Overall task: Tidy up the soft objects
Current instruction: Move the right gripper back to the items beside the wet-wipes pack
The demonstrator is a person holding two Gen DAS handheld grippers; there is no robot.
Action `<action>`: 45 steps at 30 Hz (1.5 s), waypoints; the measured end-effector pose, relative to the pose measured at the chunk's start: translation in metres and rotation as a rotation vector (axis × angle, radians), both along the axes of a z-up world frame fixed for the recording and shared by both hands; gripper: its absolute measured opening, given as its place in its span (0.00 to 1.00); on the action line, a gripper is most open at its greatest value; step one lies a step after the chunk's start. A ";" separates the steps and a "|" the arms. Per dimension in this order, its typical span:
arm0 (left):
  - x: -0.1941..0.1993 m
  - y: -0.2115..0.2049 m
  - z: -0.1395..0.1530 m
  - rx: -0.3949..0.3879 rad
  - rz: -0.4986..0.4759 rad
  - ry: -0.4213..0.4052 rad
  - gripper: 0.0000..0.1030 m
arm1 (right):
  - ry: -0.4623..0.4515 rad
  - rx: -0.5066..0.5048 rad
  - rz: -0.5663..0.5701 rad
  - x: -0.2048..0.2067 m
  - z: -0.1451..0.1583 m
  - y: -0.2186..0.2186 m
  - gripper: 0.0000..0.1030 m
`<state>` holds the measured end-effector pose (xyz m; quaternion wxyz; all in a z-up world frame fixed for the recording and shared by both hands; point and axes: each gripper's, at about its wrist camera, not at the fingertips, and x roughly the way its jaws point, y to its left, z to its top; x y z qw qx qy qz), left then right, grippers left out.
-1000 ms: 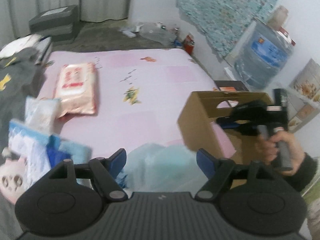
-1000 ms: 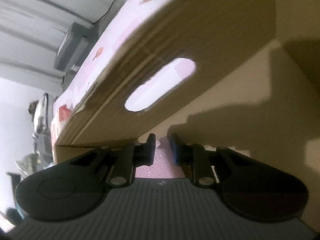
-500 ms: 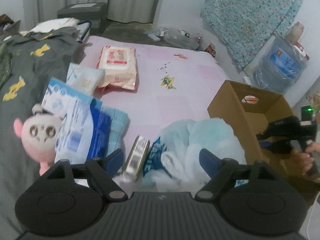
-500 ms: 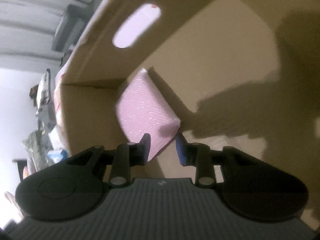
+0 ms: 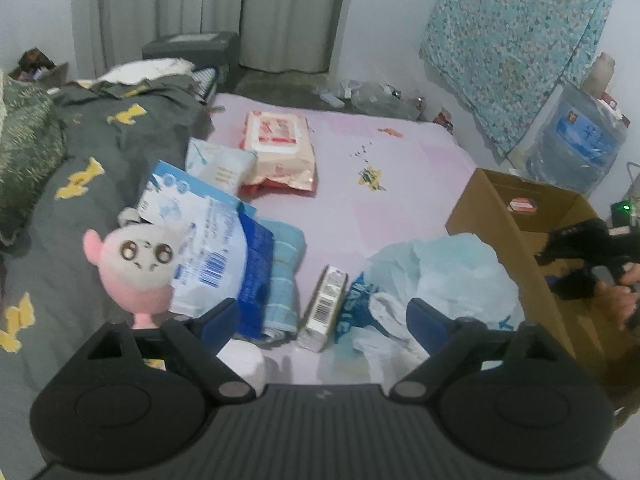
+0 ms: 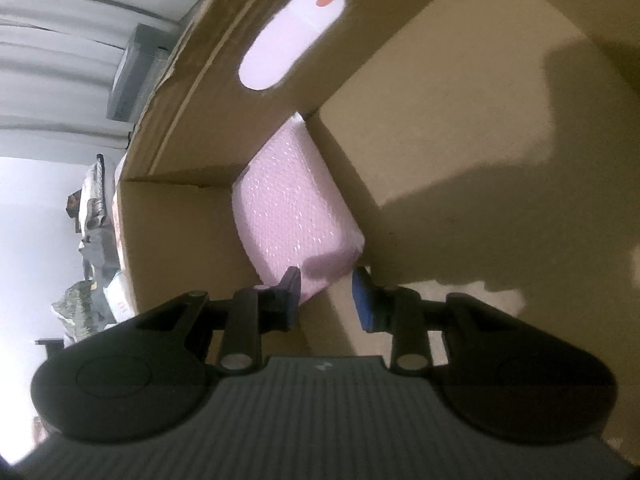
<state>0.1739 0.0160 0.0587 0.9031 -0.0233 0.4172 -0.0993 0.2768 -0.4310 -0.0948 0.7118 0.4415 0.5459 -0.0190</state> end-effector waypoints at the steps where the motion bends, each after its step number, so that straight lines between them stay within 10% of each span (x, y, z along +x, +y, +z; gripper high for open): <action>1: -0.001 0.002 0.002 0.004 0.002 -0.010 0.89 | 0.000 -0.011 0.009 -0.004 0.004 -0.002 0.38; 12: -0.011 0.046 0.025 0.009 0.064 -0.130 0.89 | -0.201 -0.160 0.039 -0.040 0.113 -0.013 0.51; 20: 0.006 0.068 0.033 0.027 0.111 -0.164 0.89 | -0.384 -0.092 0.294 -0.008 0.175 0.081 0.58; 36: 0.154 0.064 -0.006 0.270 -0.105 -0.110 0.89 | -0.187 -0.022 0.560 0.153 0.107 0.321 0.58; 45: 0.236 0.065 -0.059 0.239 -0.140 0.051 0.89 | -0.086 0.047 0.479 0.225 0.033 0.355 0.58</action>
